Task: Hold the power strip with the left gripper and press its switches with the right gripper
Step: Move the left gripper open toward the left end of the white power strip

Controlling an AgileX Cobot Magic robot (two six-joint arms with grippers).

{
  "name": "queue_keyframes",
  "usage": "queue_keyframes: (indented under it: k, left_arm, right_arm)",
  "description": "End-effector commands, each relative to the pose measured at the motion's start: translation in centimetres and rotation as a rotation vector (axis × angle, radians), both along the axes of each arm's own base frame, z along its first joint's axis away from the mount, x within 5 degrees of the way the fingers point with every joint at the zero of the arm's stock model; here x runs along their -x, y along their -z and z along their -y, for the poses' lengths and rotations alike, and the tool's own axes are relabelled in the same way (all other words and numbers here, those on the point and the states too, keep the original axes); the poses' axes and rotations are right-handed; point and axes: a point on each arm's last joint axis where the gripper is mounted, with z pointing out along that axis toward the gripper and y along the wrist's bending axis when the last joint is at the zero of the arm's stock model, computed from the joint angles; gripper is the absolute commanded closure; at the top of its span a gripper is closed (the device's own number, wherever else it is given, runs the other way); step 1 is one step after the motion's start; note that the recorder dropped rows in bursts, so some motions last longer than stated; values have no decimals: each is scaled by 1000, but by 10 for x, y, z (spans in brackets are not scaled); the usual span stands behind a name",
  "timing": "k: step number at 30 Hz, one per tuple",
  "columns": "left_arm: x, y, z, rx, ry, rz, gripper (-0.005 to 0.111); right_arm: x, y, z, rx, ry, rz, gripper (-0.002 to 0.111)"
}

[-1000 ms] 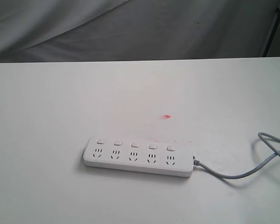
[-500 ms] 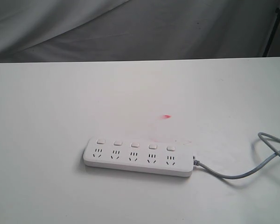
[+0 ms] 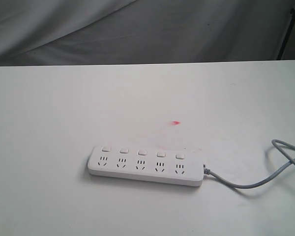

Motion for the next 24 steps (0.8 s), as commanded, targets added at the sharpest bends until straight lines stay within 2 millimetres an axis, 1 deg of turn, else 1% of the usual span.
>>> queue_keyframes:
  k: [1,4,9,12,14,16,19,24]
  left_arm:
    - [-7,-7,17,-134,155,11,95]
    - [-10,-6,27,-222,235,8,80]
    - [-12,-6,40,-233,282,16,45]
    - [-13,-7,41,-208,267,26,33]
    - [-14,-6,41,-205,263,24,29]
    - [-15,2,43,-229,296,-6,29]
    - [-19,21,49,-278,381,-70,29]
    - [-37,56,64,-310,416,-137,29]
  right_arm:
    - [0,1,0,5,-6,3,108]
    - [0,1,0,5,-6,3,108]
    - [0,1,0,5,-6,3,108]
    - [0,1,0,5,-6,3,108]
    - [0,1,0,5,-6,3,108]
    - [0,1,0,5,-6,3,108]
    - [0,1,0,5,-6,3,108]
    - [0,1,0,5,-6,3,108]
